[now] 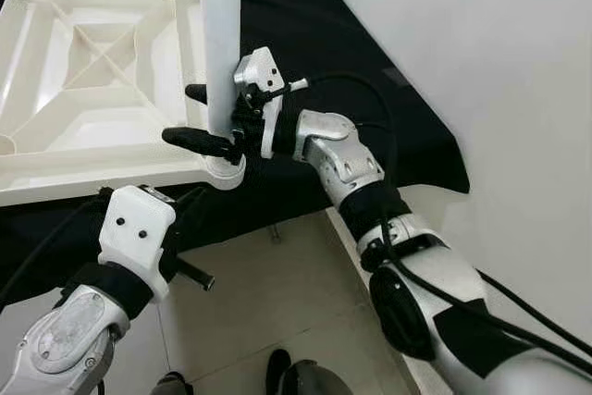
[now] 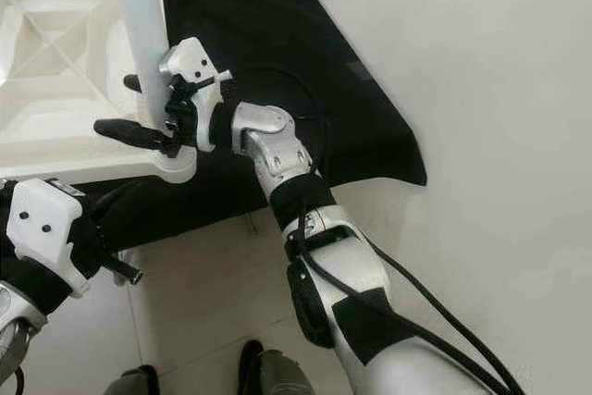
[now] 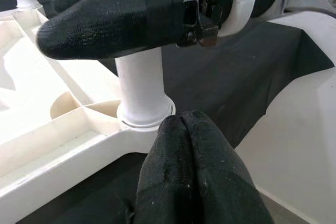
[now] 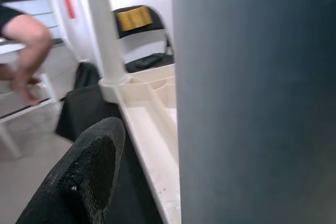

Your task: Building children table

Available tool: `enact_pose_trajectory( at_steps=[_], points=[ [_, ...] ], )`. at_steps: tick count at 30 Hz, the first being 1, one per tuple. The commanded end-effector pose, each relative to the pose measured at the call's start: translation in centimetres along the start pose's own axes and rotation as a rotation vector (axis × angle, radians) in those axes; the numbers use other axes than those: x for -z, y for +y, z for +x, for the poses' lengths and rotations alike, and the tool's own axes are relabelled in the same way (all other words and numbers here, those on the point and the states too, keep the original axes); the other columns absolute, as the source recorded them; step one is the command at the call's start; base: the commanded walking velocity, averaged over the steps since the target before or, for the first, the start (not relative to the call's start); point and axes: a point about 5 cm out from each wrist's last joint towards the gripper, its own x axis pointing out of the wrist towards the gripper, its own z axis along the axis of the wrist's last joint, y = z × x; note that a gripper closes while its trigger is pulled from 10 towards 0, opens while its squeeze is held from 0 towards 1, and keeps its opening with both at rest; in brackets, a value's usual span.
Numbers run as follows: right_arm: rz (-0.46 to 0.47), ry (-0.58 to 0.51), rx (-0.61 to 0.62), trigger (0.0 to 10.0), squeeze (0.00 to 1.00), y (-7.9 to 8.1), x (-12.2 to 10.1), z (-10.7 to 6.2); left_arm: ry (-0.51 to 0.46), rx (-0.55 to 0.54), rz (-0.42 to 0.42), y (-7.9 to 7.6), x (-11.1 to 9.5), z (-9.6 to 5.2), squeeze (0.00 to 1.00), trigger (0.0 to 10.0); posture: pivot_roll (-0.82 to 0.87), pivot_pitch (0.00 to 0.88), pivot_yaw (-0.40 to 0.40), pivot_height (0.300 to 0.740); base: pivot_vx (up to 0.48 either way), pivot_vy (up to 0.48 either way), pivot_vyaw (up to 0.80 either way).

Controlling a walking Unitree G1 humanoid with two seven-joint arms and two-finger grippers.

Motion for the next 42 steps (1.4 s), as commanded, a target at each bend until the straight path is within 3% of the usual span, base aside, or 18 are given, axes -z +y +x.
enact_pose_trajectory(
  at_steps=[1, 2, 3, 4, 15, 21, 23, 24, 25, 26, 27, 28, 30, 31, 32, 37, 41, 42],
  points=[
    [-0.010, 0.018, -0.084, 6.8, 0.00, 0.6, 0.0, 0.7, 0.012, 0.012, -0.001, -0.4, 0.0, -0.3, 0.00, 10.0, 0.23, 0.294, -0.200, 0.740, 0.000, 0.000, 0.00],
    [-0.012, 0.023, -0.111, 1.1, 0.00, 0.7, 0.0, 0.7, 0.012, 0.012, -0.001, -0.5, 0.0, -0.3, 0.00, 10.0, 0.23, 0.295, -0.202, 0.740, 0.000, 0.000, 0.00],
    [-0.012, 0.023, -0.111, 1.1, 0.00, 0.7, 0.0, 0.7, 0.012, 0.012, -0.001, -0.5, 0.0, -0.3, 0.00, 10.0, 0.23, 0.295, -0.202, 0.740, 0.000, 0.000, 0.00],
    [-0.011, 0.027, -0.179, 0.0, 0.00, 0.8, -0.2, 0.6, 0.012, 0.010, -0.001, -0.5, 0.0, -0.4, 0.00, 10.0, 0.23, 0.296, -0.203, 0.740, 0.000, 0.000, 0.00],
    [0.007, 0.027, -0.257, 0.0, 0.00, 0.5, -0.3, -0.5, 0.010, 0.011, -0.008, -0.6, 0.0, -0.3, 0.00, 10.0, 0.21, 0.292, -0.211, 0.740, 0.000, 0.000, 0.00],
    [0.006, 0.025, -0.147, 0.0, 0.00, -0.3, 0.8, -2.2, 0.010, 0.015, -0.012, -0.7, 0.0, -0.3, 0.00, 10.0, 0.20, 0.298, -0.207, 0.740, 0.000, 0.000, 0.00],
    [0.063, 0.043, 0.102, 0.0, 0.00, -1.1, 2.5, -3.1, 0.011, 0.015, -0.013, -0.7, 0.0, -0.3, 0.00, 10.0, 0.19, 0.300, -0.211, 0.740, 0.000, 0.000, 0.00],
    [0.063, 0.043, 0.102, 0.0, 0.00, -1.1, 2.5, -3.1, 0.011, 0.015, -0.013, -0.7, 0.0, -0.3, 0.00, 10.0, 0.19, 0.300, -0.211, 0.740, 0.000, 0.000, 0.00],
    [0.093, 0.052, 0.212, 0.0, 0.00, -1.3, 3.3, -3.4, 0.012, 0.015, -0.013, -0.6, 0.0, -0.4, 0.00, 10.0, 0.19, 0.299, -0.211, 0.740, 0.000, 0.000, 0.00],
    [0.123, 0.160, 0.677, 0.0, 0.00, -2.1, 6.3, -5.0, 0.014, 0.017, -0.015, -0.6, 0.0, -0.4, 0.00, 10.0, 0.18, 0.299, -0.193, 0.740, 0.000, 0.000, 0.00],
    [0.123, 0.160, 0.677, 0.0, 0.00, -2.1, 6.3, -5.0, 0.014, 0.017, -0.015, -0.6, 0.0, -0.4, 0.00, 10.0, 0.18, 0.299, -0.193, 0.740, 0.000, 0.000, 0.00],
    [0.114, 0.248, 1.004, 0.0, 0.00, -2.3, 8.2, -6.7, 0.015, 0.018, -0.016, -0.5, 0.1, -0.4, 0.00, 10.0, 0.18, 0.301, -0.191, 0.740, 0.000, 0.000, 0.00],
    [0.129, 0.245, 0.906, 0.0, 0.00, 1.6, 10.5, -3.5, 0.017, 0.026, -0.011, -0.5, 0.0, -0.4, 0.00, 10.0, 0.20, 0.290, -0.176, 0.740, 0.000, 0.000, 0.00],
    [0.129, 0.245, 0.906, 0.0, 0.00, 1.6, 10.5, -3.5, 0.017, 0.026, -0.011, -0.5, 0.0, -0.4, 0.00, 10.0, 0.20, 0.290, -0.176, 0.740, 0.000, 0.000, 0.00],
    [0.138, 0.206, 0.798, 0.0, 0.00, 2.7, 10.3, -2.0, 0.017, 0.023, -0.008, -0.4, 0.0, -0.4, 0.00, 10.0, 0.20, 0.290, -0.176, 0.740, 0.000, 0.000, 0.00],
    [0.109, 0.145, 0.638, 0.0, 0.00, 3.1, 8.7, 0.7, 0.018, 0.017, 0.004, -0.1, 0.0, -0.3, 0.00, 10.0, 0.21, 0.282, -0.179, 0.740, 0.000, 0.000, 0.00],
    [0.091, 0.120, 0.595, 0.0, 0.00, 3.5, 7.9, 1.6, 0.017, 0.014, 0.007, 0.1, 0.0, -0.3, 0.00, 10.0, 0.21, 0.282, -0.173, 0.740, 0.000, 0.000, 0.00],
    [0.074, 0.119, 0.611, 10.0, 0.00, 3.6, 7.7, 1.8, 0.018, 0.013, 0.008, 0.1, 0.0, -0.3, 0.00, 10.0, 0.21, 0.282, -0.173, 0.740, 0.000, 0.000, 0.00]
  ],
)
